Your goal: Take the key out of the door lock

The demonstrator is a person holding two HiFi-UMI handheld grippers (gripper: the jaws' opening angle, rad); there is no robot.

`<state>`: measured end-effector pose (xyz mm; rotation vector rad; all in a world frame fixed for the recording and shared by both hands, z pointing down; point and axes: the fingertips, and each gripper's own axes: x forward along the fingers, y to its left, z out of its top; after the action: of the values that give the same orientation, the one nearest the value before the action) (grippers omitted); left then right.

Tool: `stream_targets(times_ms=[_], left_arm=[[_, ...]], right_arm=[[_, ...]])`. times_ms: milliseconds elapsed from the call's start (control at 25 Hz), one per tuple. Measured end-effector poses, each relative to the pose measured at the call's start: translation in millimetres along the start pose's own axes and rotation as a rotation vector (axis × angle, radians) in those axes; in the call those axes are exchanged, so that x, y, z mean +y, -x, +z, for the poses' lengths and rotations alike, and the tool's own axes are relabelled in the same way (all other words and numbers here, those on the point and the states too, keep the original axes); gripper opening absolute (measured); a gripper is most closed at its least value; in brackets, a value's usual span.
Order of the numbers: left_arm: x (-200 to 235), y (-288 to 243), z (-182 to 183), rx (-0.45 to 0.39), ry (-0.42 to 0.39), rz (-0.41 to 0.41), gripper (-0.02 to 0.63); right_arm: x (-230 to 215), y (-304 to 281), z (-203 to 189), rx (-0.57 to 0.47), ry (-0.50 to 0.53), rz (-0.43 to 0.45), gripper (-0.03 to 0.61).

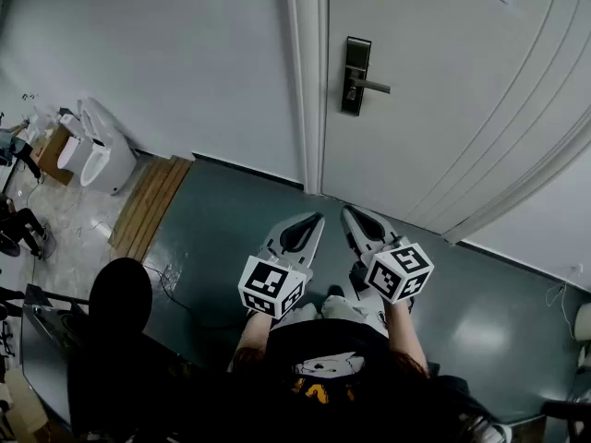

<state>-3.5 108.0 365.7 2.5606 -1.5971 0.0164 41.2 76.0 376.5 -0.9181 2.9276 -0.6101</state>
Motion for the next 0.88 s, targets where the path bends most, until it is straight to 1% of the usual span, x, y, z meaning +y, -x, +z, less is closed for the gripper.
stream_targets(times_ms=[160, 320, 520, 720, 880], left_arm=[[2.1, 0.0, -1.5, 0.0, -0.005, -0.007, 0.015], [5.4, 7.5, -2.9, 0.002, -0.009, -0.003, 0.015], [13.2, 8.2, -4.7, 0.008, -0.006, -0.001, 0.015], [21.1, 0.7, -6.9, 0.016, 0.002, -0.008, 0.015], [22.7, -8.7, -11.8, 0.029, 0.009, -0.023, 0.015]], right_arm=[[-1.5, -3.9, -2.6, -0.003, 0.0, -0.008, 0.006], [3.9, -6.0, -2.9, -0.016, 0.024, -0.023, 0.006], [4.8, -12.0, 0.5, -0.033, 0.034, -0.021, 0.008], [1.0, -17.3, 2.1, -0.028, 0.055, -0.031, 0.008], [-7.9, -21.8, 1.0, -0.019, 0.052, -0.039, 0.009]])
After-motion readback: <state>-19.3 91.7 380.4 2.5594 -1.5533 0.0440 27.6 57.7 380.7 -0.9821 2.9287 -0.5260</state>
